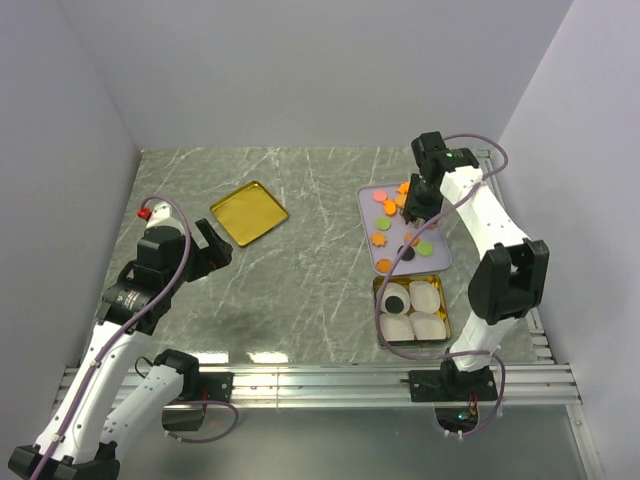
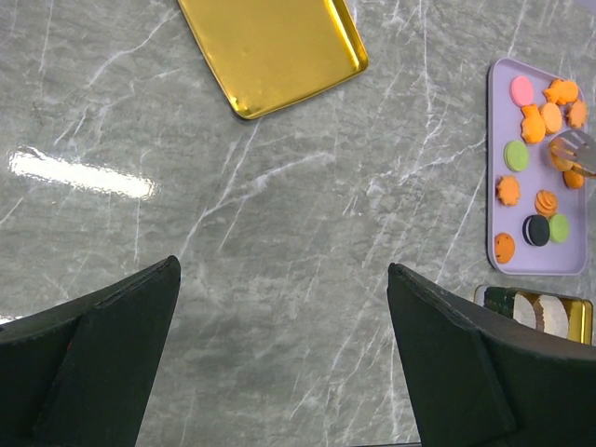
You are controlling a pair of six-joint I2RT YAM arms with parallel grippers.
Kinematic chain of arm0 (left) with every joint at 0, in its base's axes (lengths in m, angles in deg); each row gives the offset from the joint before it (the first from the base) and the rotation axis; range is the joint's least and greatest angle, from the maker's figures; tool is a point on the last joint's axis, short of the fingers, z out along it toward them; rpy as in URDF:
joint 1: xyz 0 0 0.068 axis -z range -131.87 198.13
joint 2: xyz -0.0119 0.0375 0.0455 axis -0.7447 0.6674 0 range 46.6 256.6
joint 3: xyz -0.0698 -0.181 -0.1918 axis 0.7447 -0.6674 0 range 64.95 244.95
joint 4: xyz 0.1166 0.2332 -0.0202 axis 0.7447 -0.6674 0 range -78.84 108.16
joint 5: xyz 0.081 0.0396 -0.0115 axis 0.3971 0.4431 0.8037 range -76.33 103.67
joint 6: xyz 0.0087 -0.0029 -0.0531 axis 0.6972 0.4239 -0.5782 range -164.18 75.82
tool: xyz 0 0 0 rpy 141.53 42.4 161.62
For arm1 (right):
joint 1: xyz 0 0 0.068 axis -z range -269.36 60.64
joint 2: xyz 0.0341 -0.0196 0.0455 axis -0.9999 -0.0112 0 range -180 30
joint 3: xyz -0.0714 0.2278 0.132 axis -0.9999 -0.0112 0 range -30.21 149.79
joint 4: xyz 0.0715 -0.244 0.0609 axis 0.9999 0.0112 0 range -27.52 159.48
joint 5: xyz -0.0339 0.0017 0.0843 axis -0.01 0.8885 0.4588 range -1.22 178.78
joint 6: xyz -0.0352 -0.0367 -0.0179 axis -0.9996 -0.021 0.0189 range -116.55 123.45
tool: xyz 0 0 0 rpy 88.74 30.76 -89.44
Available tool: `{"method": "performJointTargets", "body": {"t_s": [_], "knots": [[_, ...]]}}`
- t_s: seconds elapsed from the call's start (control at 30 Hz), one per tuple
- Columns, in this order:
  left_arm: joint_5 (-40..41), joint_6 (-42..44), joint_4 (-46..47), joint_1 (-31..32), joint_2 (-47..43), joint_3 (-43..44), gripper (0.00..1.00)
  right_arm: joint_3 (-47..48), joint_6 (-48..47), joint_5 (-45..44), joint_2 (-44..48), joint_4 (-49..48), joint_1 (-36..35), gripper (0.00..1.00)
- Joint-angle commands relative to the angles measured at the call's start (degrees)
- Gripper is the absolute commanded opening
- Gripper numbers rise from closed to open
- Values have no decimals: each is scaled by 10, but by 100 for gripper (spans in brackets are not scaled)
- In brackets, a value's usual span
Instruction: Pack the cookies
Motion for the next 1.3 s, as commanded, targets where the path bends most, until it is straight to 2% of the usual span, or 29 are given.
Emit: {"method": "performJointTargets", "body": {"t_s": [0.0, 0.37, 0.9, 1.1, 1.27], "knots": [[-17, 6, 19, 2, -8, 3, 99, 33, -5, -14, 65, 20, 4, 40], [-17, 4, 17, 2, -14, 4, 99, 5, 0, -10, 155, 55, 3, 39], [-19, -1, 23, 10, -20, -5, 99, -105, 12, -15, 384, 109, 5, 40], [-18, -2, 26, 14, -26, -9, 99, -139, 26, -30, 455, 156, 4, 40], [-14, -4, 26, 17, -33, -11, 99, -153, 51, -5, 504, 173, 4, 43]]}}
